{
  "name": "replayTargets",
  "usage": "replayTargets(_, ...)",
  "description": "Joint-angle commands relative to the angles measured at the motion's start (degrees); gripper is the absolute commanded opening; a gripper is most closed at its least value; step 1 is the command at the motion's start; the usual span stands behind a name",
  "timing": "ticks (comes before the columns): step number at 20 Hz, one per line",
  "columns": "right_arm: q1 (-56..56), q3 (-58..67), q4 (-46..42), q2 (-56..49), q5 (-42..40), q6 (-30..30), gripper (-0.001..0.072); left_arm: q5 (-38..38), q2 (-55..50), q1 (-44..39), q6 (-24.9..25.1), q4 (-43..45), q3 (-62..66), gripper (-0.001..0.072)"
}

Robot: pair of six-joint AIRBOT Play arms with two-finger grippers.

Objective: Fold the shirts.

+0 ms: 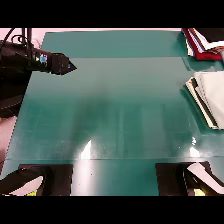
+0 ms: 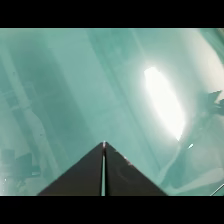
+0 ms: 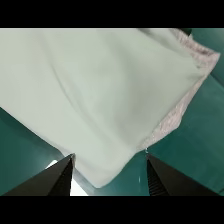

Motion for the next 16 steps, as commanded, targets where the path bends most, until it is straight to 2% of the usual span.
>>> replayTargets(1,1.5,5.0,8.6,3.1,-2.2,0.3,0.0527,0.3,0.0,0.0,0.0,0.0,0.0,0.0024)
replayTargets(3,8.2,6.9,17.3,4.1,-2.7,0.3,0.0527,1.0,0.0,0.0,0.0,0.0,0.0,0.0024)
replayTargets(5,18.5,8.1,21.8,4.1,-2.5,0.3,0.0527,1.3,0.0,0.0,0.0,0.2,0.0,0.0024)
replayTargets(10,47.3,8.3,21.2,2.8,-8.0,0.3,0.0519,3.3,0.0,0.0,0.0,0.2,0.0,0.0024)
replayTargets(11,51.4,8.3,21.2,2.2,-9.2,0.3,0.0485,3.6,0.0,0.0,0.0,0.2,0.0,0.0024)
replayTargets(12,55.0,8.3,21.2,1.4,-9.9,0.2,0.0415,4.0,0.0,0.0,0.0,0.2,0.0,0.0024)
replayTargets(13,58.4,8.3,21.2,0.5,-10.6,0.2,0.0295,4.7,0.0,0.0,0.0,0.2,0.0,0.0024)
replayTargets(14,61.0,8.3,21.2,-0.2,-10.7,0.2,0.0133,5.4,0.0,0.0,0.0,0.2,0.0,0.0024)
replayTargets(15,63.2,8.3,21.2,-1.0,-10.7,-0.4,0.0019,6.1,0.0,0.0,0.0,0.2,0.0,0.0024)
replayTargets(16,65.0,8.3,21.2,-1.6,-10.7,-0.4,0.0019,6.7,0.0,0.0,0.0,0.2,0.0,0.0024)
